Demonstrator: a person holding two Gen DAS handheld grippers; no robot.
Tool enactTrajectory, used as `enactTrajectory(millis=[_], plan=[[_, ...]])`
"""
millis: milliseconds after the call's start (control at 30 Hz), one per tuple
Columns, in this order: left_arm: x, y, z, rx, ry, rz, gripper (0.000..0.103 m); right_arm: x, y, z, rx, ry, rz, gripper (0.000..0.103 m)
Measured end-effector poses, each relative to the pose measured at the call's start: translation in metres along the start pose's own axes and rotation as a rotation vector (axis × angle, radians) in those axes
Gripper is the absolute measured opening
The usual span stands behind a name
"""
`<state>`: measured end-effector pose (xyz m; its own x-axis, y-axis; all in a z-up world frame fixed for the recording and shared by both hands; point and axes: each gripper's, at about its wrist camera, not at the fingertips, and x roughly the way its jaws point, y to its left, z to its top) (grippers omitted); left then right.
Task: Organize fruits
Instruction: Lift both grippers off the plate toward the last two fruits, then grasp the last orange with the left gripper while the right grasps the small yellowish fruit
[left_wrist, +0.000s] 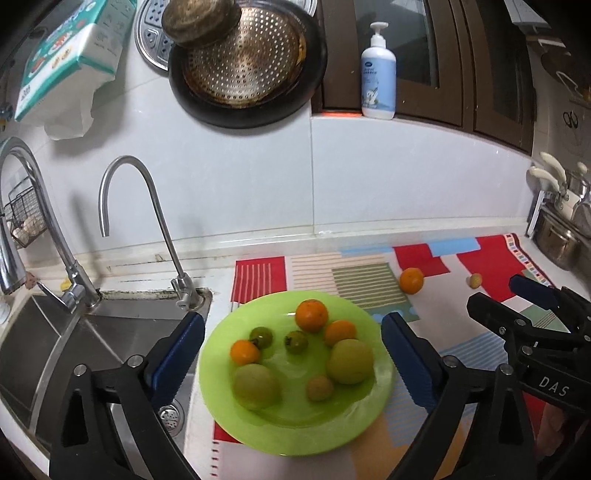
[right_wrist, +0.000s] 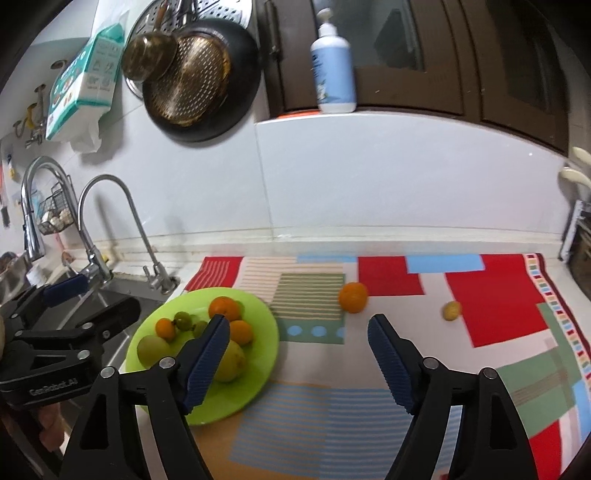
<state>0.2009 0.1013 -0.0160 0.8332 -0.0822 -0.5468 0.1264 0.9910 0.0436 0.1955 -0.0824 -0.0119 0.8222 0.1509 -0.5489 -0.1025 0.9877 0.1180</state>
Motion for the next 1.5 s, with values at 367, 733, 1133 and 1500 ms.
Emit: enactTrajectory(millis=[367, 733, 1133, 1500], plan=[[-0.018, -0.044, 0.01, -0.029, -0.04, 0.005, 0.1, -0.032, -0.045, 0.007, 0.013, -0.045, -0.066, 0.079], [-0.005, -0.091, 0.02, -0.024, -0.059, -0.006, 0.1, -0.037, -0.092, 0.013, -0.009, -0.053, -0.075, 0.079], [0.05, -0.129, 0.029, -0.008, -0.006, -0.034, 0.1, 0.0, -0.141, 0.015, 0.013, -0.005, -0.098, 0.079], [0.128, -0.143, 0.029, 0.009, 0.102, -0.067, 0.099, 0.064, -0.172, 0.011, 0.061, 0.089, -0.11, 0.078]])
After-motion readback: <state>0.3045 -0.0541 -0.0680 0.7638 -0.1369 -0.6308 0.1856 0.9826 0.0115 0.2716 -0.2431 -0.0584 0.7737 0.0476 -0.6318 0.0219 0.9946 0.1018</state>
